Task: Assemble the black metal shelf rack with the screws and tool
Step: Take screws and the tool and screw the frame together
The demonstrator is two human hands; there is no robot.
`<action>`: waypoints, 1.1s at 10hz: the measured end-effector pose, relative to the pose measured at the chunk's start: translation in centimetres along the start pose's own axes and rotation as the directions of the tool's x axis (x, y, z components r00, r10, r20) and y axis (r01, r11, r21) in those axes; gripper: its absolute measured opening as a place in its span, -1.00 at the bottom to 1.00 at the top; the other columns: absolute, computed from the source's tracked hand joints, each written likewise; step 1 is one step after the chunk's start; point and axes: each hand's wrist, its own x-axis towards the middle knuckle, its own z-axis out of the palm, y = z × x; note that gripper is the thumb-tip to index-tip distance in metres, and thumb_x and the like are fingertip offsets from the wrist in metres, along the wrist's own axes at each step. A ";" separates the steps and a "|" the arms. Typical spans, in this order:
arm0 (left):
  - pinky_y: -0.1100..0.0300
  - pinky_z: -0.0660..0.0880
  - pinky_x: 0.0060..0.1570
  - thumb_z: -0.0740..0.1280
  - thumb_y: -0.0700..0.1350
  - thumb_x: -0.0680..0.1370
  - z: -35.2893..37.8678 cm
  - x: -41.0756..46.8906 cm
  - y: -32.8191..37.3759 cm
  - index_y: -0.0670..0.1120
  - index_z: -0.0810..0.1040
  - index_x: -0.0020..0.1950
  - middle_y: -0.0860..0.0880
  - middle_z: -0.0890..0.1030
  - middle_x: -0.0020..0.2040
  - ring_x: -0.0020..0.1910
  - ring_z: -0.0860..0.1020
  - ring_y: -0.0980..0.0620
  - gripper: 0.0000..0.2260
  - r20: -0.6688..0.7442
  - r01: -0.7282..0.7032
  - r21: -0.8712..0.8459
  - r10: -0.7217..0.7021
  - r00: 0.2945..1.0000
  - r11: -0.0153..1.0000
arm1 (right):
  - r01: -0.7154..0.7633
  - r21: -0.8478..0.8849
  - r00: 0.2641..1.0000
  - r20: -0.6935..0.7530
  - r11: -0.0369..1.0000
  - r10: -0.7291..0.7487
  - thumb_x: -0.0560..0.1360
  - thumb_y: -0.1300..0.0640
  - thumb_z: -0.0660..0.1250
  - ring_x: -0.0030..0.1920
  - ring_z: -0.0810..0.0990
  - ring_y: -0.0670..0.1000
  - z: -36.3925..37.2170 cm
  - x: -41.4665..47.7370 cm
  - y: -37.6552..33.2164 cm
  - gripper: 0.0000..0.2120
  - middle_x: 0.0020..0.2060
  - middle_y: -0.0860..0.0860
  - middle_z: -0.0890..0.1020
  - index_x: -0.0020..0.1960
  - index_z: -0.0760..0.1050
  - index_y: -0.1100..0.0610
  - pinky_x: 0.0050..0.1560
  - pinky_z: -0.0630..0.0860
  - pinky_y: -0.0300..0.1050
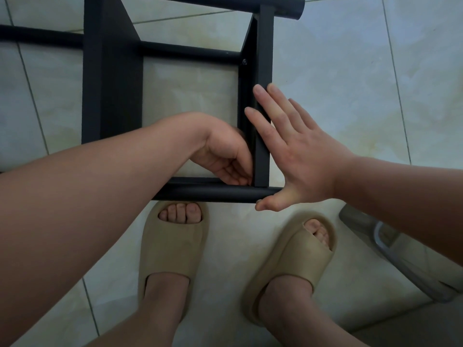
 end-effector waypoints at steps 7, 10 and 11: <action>0.21 0.61 -0.13 0.31 -0.33 0.56 0.3 -0.2 0.6 -0.24 0.63 0.01 -0.14 0.64 -0.15 -0.25 0.62 0.03 -0.88 -0.039 0.053 0.061 -0.050 0.998 0.997 | -0.005 0.006 1.000 0.007 1.000 0.005 0.26 -0.68 0.05 0.62 -0.19 0.30 0.0 0.0 0.0 0.33 0.62 0.30 -0.13 0.64 -0.06 0.29 0.57 0.02 0.35; 0.18 0.65 -0.09 0.29 -0.41 0.55 0.4 -0.2 0.3 -0.28 0.61 0.06 -0.22 0.65 -0.06 -0.17 0.66 -0.04 -0.84 -0.019 -0.011 0.006 0.011 1.000 1.000 | -0.005 -0.004 1.000 0.003 1.000 0.005 0.25 -0.68 0.06 0.62 -0.17 0.31 0.0 0.0 0.0 0.33 0.62 0.30 -0.11 0.64 -0.04 0.30 0.56 0.04 0.35; 0.18 0.65 -0.08 0.27 -0.41 0.56 0.2 -0.3 -0.2 -0.27 0.61 0.07 -0.20 0.67 -0.06 -0.14 0.67 -0.04 -0.83 0.004 -0.036 -0.047 0.036 0.999 0.998 | -0.004 0.002 1.000 -0.001 1.000 0.004 0.26 -0.68 0.07 0.62 -0.17 0.30 0.1 0.1 0.0 0.33 0.62 0.30 -0.12 0.64 -0.04 0.30 0.57 0.03 0.34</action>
